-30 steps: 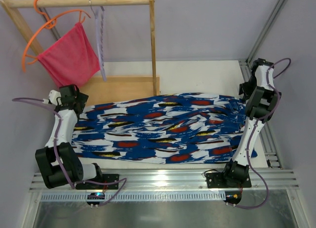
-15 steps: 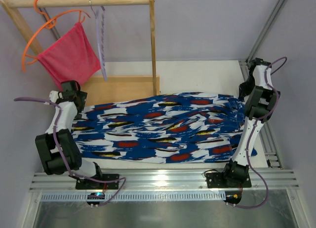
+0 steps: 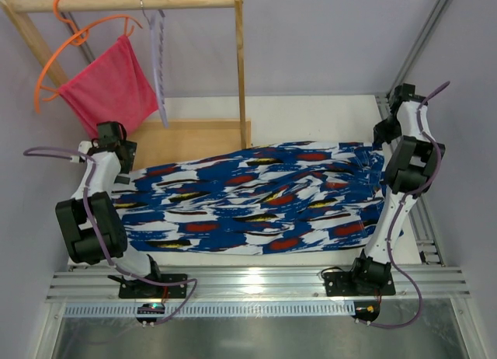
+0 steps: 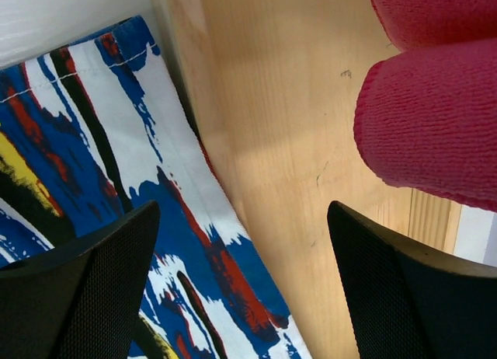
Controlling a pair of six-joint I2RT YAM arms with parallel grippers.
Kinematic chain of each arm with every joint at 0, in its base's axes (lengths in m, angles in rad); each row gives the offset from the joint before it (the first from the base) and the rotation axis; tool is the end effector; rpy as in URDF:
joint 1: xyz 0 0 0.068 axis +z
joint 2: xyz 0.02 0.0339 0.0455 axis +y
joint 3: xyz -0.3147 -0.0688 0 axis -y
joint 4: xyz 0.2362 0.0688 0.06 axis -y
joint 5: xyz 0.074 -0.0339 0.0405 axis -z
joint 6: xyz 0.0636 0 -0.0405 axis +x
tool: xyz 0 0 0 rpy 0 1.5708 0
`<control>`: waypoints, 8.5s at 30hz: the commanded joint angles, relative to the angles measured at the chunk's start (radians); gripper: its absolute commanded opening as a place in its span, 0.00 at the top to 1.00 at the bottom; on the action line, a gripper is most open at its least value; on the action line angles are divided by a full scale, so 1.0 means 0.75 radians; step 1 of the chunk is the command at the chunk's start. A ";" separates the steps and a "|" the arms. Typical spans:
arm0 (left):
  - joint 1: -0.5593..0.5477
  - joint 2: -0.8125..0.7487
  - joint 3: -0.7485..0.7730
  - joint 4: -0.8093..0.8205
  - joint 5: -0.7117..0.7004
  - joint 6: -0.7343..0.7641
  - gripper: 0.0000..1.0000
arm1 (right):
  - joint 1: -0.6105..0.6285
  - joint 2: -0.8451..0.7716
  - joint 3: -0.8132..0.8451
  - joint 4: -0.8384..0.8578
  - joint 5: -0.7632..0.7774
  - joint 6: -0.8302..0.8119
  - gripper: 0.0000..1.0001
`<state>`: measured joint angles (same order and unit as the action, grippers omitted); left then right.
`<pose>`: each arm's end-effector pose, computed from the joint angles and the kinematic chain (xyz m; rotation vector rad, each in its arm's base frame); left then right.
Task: Place the trousers on the hanger
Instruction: Fold the trousers
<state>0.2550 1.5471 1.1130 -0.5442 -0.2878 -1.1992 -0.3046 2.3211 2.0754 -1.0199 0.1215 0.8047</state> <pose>0.3123 0.1001 0.2712 -1.7362 1.7858 -0.0243 0.4933 -0.1632 0.2136 1.5053 2.3797 -0.0588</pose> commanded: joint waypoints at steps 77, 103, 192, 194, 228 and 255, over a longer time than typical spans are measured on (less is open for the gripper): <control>0.505 -0.156 -0.255 0.719 0.780 -0.052 1.00 | -0.074 -0.577 -0.209 0.417 -0.567 -0.410 0.96; 0.871 -0.803 -0.621 0.448 0.846 0.053 1.00 | -0.393 -1.066 -1.141 0.887 -0.729 -0.249 0.96; 0.276 -0.026 -0.509 0.087 0.124 0.149 0.50 | 0.330 -1.569 -1.434 0.601 -0.316 -0.222 0.51; 0.274 0.015 -0.437 0.106 0.126 0.137 0.50 | 0.330 -1.567 -1.442 0.640 -0.293 -0.222 0.51; -0.821 -0.697 -0.580 -0.148 0.034 -0.090 0.33 | -0.099 -1.622 -1.603 0.225 -0.058 -0.222 0.59; -1.657 0.079 0.107 0.339 0.480 1.179 0.35 | -0.222 -1.512 -1.726 0.347 0.018 -0.234 0.55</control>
<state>-0.9874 1.5635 1.1500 -0.3771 -0.0105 -0.4767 -0.4309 1.2037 0.7624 -0.7712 0.1329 0.6605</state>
